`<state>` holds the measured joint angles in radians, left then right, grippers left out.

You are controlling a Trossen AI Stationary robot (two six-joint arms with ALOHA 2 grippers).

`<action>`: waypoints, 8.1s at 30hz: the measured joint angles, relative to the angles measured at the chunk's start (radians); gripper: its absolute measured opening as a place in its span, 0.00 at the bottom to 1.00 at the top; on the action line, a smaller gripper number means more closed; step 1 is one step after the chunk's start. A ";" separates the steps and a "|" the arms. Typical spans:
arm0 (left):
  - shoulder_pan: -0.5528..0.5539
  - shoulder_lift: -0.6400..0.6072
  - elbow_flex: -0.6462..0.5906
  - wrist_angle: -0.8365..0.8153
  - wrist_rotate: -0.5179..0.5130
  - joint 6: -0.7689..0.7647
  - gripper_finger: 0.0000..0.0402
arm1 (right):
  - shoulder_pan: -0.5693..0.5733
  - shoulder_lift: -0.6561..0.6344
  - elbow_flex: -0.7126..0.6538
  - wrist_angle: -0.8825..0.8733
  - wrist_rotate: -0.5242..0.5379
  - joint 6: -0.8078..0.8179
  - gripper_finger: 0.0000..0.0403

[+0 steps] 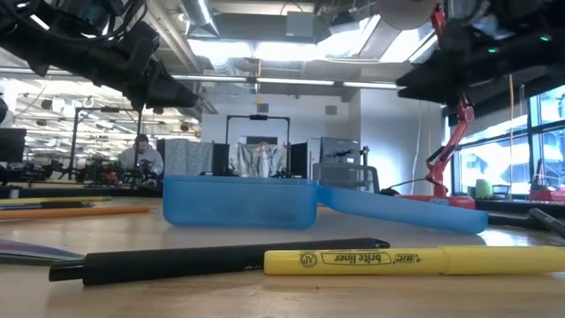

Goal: Pick & place school supplies into a supply box
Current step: Put the pink pencil into the blue supply box

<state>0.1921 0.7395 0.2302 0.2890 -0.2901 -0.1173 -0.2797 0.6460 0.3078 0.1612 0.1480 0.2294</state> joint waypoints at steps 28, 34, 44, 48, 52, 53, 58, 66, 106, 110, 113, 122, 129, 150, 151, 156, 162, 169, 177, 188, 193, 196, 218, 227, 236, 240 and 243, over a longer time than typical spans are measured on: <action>0.000 0.001 0.000 -0.074 0.000 0.000 0.30 | -0.090 1.231 0.860 -0.414 0.151 0.022 0.41; 0.000 0.001 0.000 -0.115 -0.001 -0.014 0.29 | -0.123 1.330 0.942 -0.444 0.139 0.000 0.41; 0.000 0.001 0.000 -0.150 0.001 -0.019 0.30 | -0.158 1.360 0.969 -0.470 0.084 0.024 0.41; 0.000 0.001 0.000 -0.168 0.002 -0.019 0.29 | -0.170 1.363 0.967 -0.480 0.077 0.018 0.41; 0.000 0.001 0.000 -0.169 0.002 -0.019 0.30 | -0.179 1.373 0.964 -0.473 0.022 0.009 0.41; 0.000 0.001 0.000 -0.169 0.003 -0.019 0.30 | -0.179 1.375 0.964 -0.469 0.017 0.009 0.41; 0.000 0.001 0.000 -0.169 0.003 -0.019 0.29 | -0.179 1.385 0.964 -0.463 0.005 -0.028 0.41; 0.000 0.001 0.000 -0.170 0.003 -0.019 0.30 | -0.196 1.435 0.969 -0.444 -0.072 -0.056 0.41; 0.000 0.001 0.000 -0.177 0.003 -0.019 0.30 | -0.112 1.351 0.959 -0.499 -0.089 -0.192 0.01; 0.000 0.001 0.000 -0.177 0.003 -0.019 0.30 | -0.099 1.348 0.960 -0.489 -0.084 -0.207 0.02; 0.000 0.001 0.000 -0.177 0.003 -0.019 0.29 | -0.095 1.347 0.961 -0.495 -0.053 -0.220 0.03; 0.000 0.001 0.000 -0.181 0.003 -0.019 0.29 | -0.107 1.301 0.963 -0.751 0.293 -0.294 0.04; 0.000 0.001 0.000 -0.182 0.003 -0.019 0.30 | -0.168 1.302 0.963 -0.901 0.298 -0.129 0.07; 0.000 0.001 0.000 -0.182 0.003 -0.019 0.29 | -0.178 1.302 0.964 -1.096 0.171 -0.130 0.34; 0.000 0.001 0.000 -0.181 0.003 -0.019 0.29 | -0.179 1.302 0.964 -1.093 0.172 -0.141 0.36; 0.000 0.001 0.000 -0.181 0.003 -0.019 0.30 | -0.178 1.302 0.963 -1.090 0.152 -0.171 0.44; 0.000 0.001 0.000 -0.182 0.003 -0.019 0.30 | -0.184 1.302 0.963 -1.082 0.064 -0.159 0.44; 0.000 0.001 0.000 -0.181 0.003 -0.020 0.30 | -0.244 1.302 0.962 -1.049 0.035 -0.184 0.40; 0.000 0.001 0.000 -0.182 0.003 -0.030 0.29 | -0.299 1.302 0.958 -1.021 -0.044 -0.210 0.37; 0.000 0.001 0.000 -0.182 0.003 -0.029 0.30 | -0.319 1.288 0.829 -0.878 -0.121 -0.181 0.35; 0.000 0.001 0.000 -0.182 0.003 -0.029 0.30 | -0.320 1.288 0.831 -0.880 -0.179 -0.179 0.23; 0.000 0.001 0.000 -0.182 0.003 -0.029 0.30 | -0.320 1.288 0.832 -0.878 -0.205 -0.181 0.14; 0.000 0.001 0.000 -0.182 0.003 -0.029 0.30 | -0.247 1.166 0.820 -0.891 -0.165 -0.168 0.05; 0.000 0.001 0.000 -0.182 0.003 -0.029 0.29 | -0.186 1.161 0.821 -0.888 -0.153 -0.162 0.05; 0.000 0.001 0.000 -0.182 0.003 -0.027 0.29 | -0.066 1.160 0.847 -0.855 -0.206 -0.214 0.06; 0.000 0.001 0.000 -0.182 0.003 -0.027 0.30 | 0.010 1.159 0.907 -0.851 -0.194 -0.292 0.06; 0.000 0.001 0.000 -0.181 0.003 -0.027 0.30 | 0.072 1.157 0.962 -0.846 -0.176 -0.456 0.06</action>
<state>0.1918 0.7403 0.2302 0.1076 -0.2871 -0.1444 -0.2081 1.8034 1.2695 -0.6850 -0.0282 -0.2265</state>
